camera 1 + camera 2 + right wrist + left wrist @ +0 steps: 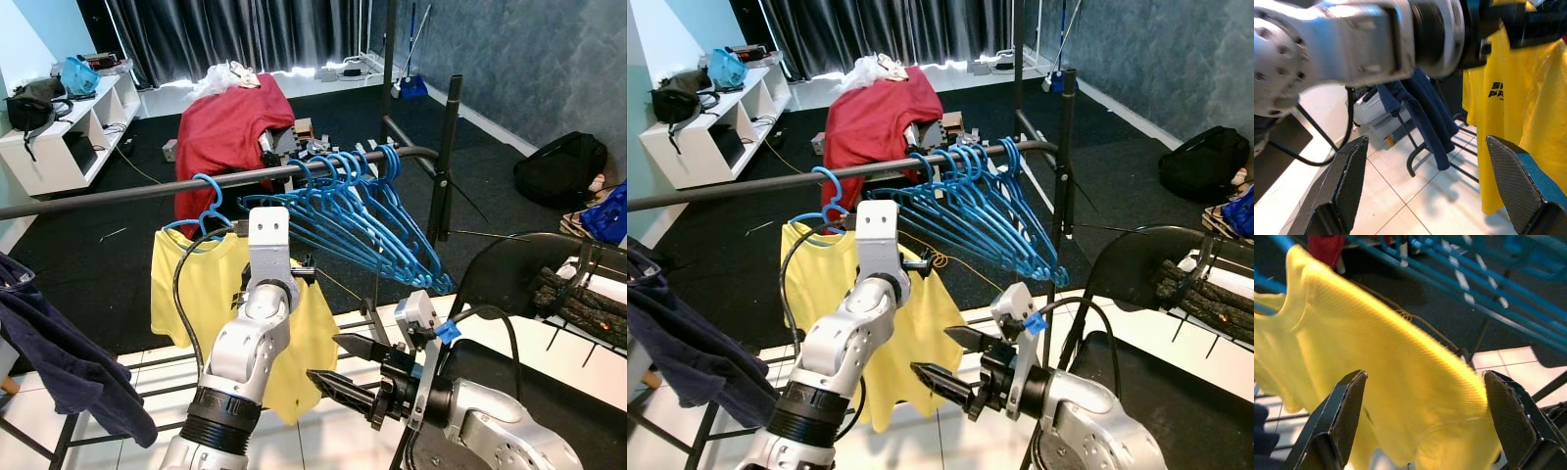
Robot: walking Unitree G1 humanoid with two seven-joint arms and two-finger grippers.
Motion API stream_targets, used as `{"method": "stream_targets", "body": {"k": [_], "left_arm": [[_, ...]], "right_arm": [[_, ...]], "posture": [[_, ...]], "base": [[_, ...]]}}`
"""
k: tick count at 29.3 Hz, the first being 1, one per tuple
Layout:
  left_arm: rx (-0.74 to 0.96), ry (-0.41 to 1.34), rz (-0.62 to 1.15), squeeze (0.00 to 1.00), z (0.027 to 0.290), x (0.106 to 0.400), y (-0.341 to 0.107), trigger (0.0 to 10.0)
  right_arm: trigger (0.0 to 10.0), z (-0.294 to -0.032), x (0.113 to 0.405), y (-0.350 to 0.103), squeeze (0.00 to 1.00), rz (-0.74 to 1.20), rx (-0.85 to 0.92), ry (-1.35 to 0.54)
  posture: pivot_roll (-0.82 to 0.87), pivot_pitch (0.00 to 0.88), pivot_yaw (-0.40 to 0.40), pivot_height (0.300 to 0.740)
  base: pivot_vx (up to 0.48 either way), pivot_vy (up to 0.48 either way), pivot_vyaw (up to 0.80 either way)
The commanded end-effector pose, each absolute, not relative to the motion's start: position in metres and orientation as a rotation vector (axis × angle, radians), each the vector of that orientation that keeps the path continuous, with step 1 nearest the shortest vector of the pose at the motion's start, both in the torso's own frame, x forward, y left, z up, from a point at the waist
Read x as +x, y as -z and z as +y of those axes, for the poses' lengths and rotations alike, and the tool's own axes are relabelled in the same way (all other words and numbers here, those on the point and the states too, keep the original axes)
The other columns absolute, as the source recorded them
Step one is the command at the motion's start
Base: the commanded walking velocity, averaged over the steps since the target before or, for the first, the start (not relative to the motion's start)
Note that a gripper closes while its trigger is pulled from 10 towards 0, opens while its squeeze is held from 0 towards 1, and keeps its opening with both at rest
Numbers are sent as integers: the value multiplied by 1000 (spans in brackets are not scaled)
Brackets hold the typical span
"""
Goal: Hang hanger
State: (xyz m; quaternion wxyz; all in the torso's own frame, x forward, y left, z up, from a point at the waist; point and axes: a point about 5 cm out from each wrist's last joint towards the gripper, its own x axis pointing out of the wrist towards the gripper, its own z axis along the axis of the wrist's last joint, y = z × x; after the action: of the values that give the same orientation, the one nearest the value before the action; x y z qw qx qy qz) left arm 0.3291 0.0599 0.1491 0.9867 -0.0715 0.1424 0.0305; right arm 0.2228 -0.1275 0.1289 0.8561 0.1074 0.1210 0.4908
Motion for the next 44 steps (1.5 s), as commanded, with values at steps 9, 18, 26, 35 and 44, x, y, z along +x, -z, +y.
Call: {"method": "stream_targets", "body": {"k": [9,18,26,35,44], "left_arm": [[33,-221,359,0,23,334,-157,10000],[46,-249,263,0,33,340,-172,10000],[55,-260,206,0,51,347,-179,10000],[19,-240,282,0,66,349,-165,10000],[99,-206,422,0,58,344,-142,10000]], "right_arm": [[10000,-120,218,-133,0,238,271,-1047],[10000,-120,218,-133,0,239,274,-1044],[10000,-122,219,-133,0,242,265,-1043],[10000,-123,221,-132,0,248,249,-1042],[10000,-123,221,-132,0,247,243,-1038]], "posture": [[-189,11,128,736],[-185,11,125,736],[-189,6,118,736],[-189,2,111,736],[-191,0,110,736]], "base": [[0,0,0],[0,0,0],[0,0,0],[0,0,0],[0,0,0]]}}
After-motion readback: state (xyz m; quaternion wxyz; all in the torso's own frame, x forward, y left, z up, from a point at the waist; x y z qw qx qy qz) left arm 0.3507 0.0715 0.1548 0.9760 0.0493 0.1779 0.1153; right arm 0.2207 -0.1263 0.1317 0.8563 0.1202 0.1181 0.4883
